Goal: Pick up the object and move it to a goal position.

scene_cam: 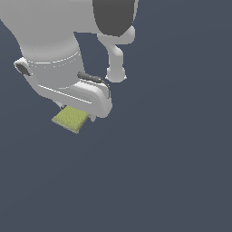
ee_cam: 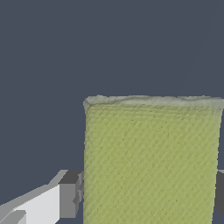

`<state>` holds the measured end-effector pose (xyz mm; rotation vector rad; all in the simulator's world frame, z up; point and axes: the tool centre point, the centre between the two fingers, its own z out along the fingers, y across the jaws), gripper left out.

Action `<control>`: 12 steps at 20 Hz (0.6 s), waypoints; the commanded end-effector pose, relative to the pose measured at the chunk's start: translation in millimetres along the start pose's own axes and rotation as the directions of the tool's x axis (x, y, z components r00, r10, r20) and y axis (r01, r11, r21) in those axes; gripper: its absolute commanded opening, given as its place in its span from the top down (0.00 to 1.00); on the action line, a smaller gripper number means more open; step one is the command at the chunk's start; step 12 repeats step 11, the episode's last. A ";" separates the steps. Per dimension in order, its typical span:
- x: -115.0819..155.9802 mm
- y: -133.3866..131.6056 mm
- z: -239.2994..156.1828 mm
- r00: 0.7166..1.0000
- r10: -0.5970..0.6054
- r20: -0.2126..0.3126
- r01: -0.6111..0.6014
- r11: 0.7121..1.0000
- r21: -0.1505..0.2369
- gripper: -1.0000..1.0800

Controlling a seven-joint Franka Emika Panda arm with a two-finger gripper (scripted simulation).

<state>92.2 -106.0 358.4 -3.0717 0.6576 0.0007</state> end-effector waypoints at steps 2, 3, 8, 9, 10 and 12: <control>3.6 4.1 -12.5 1.000 -0.001 -0.001 0.001 1.000 0.000 1.00; 4.4 5.0 -14.8 1.000 -0.001 -0.001 0.001 1.000 0.000 1.00; 6.9 7.8 -21.6 1.000 -0.001 -0.001 0.001 1.000 0.000 1.00; 7.1 8.0 -22.2 1.000 -0.001 -0.001 0.001 1.000 0.000 1.00; 7.3 8.1 -22.6 1.000 -0.001 -0.001 0.001 1.000 0.000 1.00; 7.3 8.2 -22.7 1.000 -0.001 -0.001 0.001 1.000 0.000 1.00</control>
